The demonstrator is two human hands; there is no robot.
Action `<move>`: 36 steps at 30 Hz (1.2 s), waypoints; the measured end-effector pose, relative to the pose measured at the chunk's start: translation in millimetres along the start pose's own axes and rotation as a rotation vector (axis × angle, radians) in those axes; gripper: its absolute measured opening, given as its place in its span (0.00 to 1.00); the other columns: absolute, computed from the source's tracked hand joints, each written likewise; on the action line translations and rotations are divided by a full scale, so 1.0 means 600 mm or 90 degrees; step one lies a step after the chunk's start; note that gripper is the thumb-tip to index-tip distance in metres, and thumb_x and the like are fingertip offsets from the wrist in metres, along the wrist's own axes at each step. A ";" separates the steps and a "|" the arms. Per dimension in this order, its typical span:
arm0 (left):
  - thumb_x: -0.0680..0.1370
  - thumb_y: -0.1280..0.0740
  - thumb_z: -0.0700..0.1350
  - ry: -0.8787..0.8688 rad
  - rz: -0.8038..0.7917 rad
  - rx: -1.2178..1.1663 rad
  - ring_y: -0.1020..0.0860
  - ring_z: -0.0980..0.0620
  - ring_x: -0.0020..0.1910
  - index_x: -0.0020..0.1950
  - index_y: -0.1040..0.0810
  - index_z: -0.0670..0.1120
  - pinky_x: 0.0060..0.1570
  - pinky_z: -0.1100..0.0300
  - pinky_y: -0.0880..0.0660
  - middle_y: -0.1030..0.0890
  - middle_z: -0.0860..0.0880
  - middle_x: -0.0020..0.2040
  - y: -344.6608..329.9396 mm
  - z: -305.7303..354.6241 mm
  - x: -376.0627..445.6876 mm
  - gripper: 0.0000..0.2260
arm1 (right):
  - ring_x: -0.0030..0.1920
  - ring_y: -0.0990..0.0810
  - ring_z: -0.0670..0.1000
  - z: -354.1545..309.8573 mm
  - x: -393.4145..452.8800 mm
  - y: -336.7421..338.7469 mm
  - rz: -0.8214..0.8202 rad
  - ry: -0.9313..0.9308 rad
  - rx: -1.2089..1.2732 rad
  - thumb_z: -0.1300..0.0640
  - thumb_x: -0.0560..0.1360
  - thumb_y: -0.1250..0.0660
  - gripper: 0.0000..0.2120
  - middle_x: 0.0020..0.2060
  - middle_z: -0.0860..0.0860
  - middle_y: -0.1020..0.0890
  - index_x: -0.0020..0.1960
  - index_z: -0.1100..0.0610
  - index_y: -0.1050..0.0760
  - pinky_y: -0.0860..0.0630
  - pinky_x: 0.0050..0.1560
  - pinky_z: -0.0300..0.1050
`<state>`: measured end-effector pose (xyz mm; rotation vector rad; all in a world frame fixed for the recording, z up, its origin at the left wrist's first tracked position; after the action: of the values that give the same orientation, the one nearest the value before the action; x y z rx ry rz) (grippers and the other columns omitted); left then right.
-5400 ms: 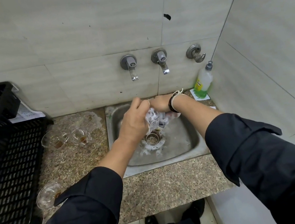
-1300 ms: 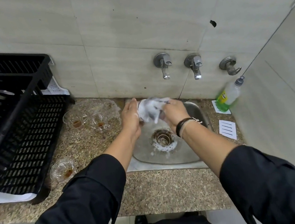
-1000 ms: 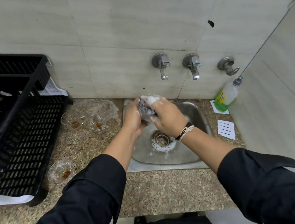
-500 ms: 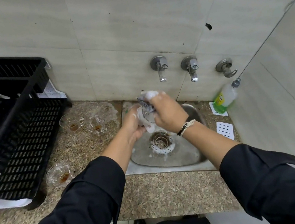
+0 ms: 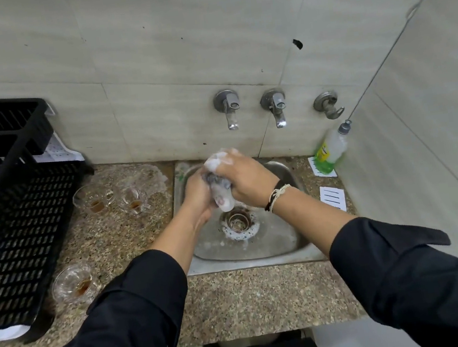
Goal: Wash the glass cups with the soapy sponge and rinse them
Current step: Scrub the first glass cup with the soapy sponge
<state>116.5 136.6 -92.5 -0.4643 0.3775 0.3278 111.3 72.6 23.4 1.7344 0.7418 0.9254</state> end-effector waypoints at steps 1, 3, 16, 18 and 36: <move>0.85 0.45 0.41 0.010 0.014 -0.007 0.15 0.47 0.44 0.51 0.18 0.43 0.50 0.49 0.20 0.14 0.42 0.47 -0.001 -0.005 -0.001 0.15 | 0.59 0.23 0.63 0.036 -0.003 0.006 0.023 -0.095 0.058 0.69 0.71 0.37 0.22 0.59 0.61 0.20 0.65 0.62 0.24 0.27 0.58 0.51; 0.84 0.44 0.40 0.011 0.063 -0.002 0.18 0.47 0.39 0.53 0.19 0.42 0.44 0.51 0.22 0.16 0.41 0.44 0.008 -0.010 -0.001 0.13 | 0.60 0.21 0.64 0.089 -0.016 0.006 0.029 -0.249 0.124 0.68 0.74 0.40 0.22 0.60 0.62 0.19 0.67 0.62 0.26 0.25 0.60 0.52; 0.85 0.41 0.42 -0.106 0.136 0.055 0.22 0.56 0.55 0.72 0.26 0.41 0.35 0.73 0.25 0.24 0.52 0.65 0.009 0.020 -0.010 0.16 | 0.38 0.15 0.63 0.146 -0.090 -0.039 -0.051 -0.608 0.410 0.67 0.74 0.40 0.08 0.35 0.58 0.21 0.38 0.60 0.27 0.16 0.38 0.56; 0.85 0.41 0.49 -0.090 0.094 0.123 0.21 0.51 0.60 0.74 0.27 0.43 0.49 0.64 0.22 0.22 0.48 0.68 -0.004 0.020 -0.007 0.19 | 0.36 0.17 0.61 0.150 -0.094 -0.029 -0.008 -0.611 0.376 0.67 0.72 0.40 0.09 0.33 0.56 0.23 0.35 0.57 0.30 0.18 0.33 0.50; 0.72 0.33 0.47 -0.461 0.127 0.394 0.24 0.49 0.51 0.57 0.26 0.42 0.53 0.58 0.27 0.24 0.44 0.55 -0.072 0.072 -0.073 0.16 | 0.51 0.18 0.58 0.149 -0.121 0.010 0.217 -0.714 0.442 0.58 0.68 0.35 0.14 0.48 0.54 0.16 0.52 0.56 0.20 0.20 0.55 0.51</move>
<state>106.6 111.5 -22.5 0.3107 -0.1927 0.5219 150.3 -31.3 -7.9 2.6128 -0.0262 -0.2555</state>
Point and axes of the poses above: each hand's wrist, its own x-axis towards the middle knuckle, its own y-axis out of the back of the hand, z = x × y, the point moved 10 cm from there along x, towards the middle knuckle
